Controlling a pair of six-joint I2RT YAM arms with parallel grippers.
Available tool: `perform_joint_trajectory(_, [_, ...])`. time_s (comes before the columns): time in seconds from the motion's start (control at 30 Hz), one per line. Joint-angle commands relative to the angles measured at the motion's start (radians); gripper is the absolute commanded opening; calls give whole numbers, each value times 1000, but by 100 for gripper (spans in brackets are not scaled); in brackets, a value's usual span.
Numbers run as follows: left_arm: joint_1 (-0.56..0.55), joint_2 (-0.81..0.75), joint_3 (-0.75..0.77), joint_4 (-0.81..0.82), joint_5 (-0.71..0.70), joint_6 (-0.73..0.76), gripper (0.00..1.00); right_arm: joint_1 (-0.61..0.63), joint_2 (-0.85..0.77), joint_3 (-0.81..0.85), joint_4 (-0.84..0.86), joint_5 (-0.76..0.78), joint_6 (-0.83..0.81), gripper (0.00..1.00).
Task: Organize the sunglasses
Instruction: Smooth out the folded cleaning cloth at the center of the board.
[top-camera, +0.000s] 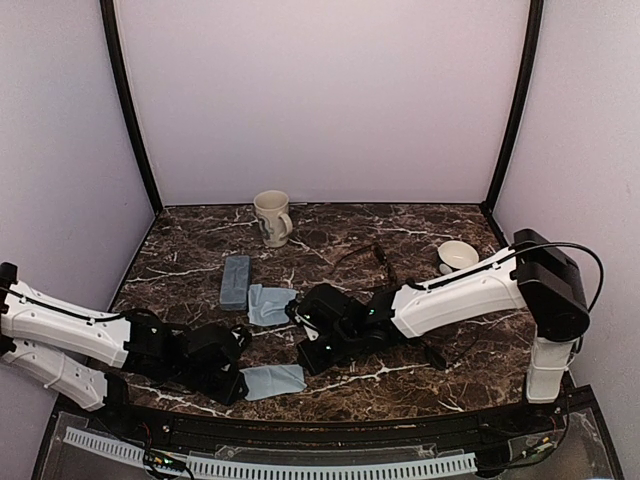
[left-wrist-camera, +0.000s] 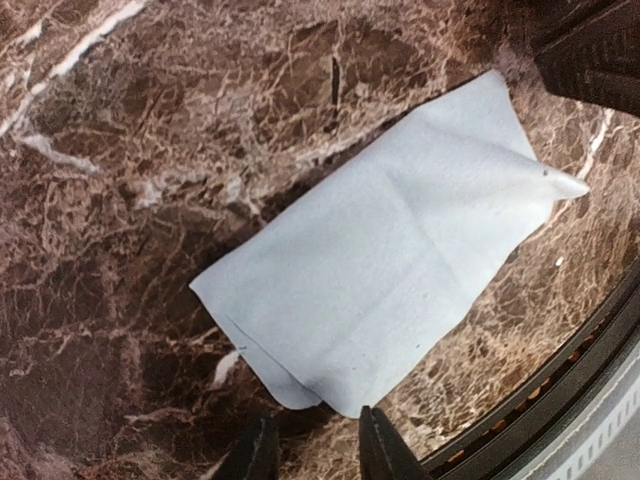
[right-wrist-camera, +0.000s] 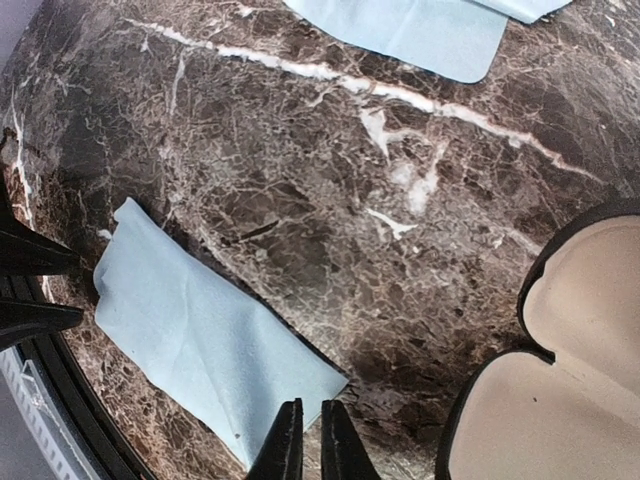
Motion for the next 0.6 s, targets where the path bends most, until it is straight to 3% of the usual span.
perform_joint_trajectory(0.0, [-24,42,-6,9,-3,-45,28,3,-20,-12,66,-35,2,9])
perform_joint_trajectory(0.57, [-48,89,11,35,10,-64,24,3,62,-4,124,-115,14,9])
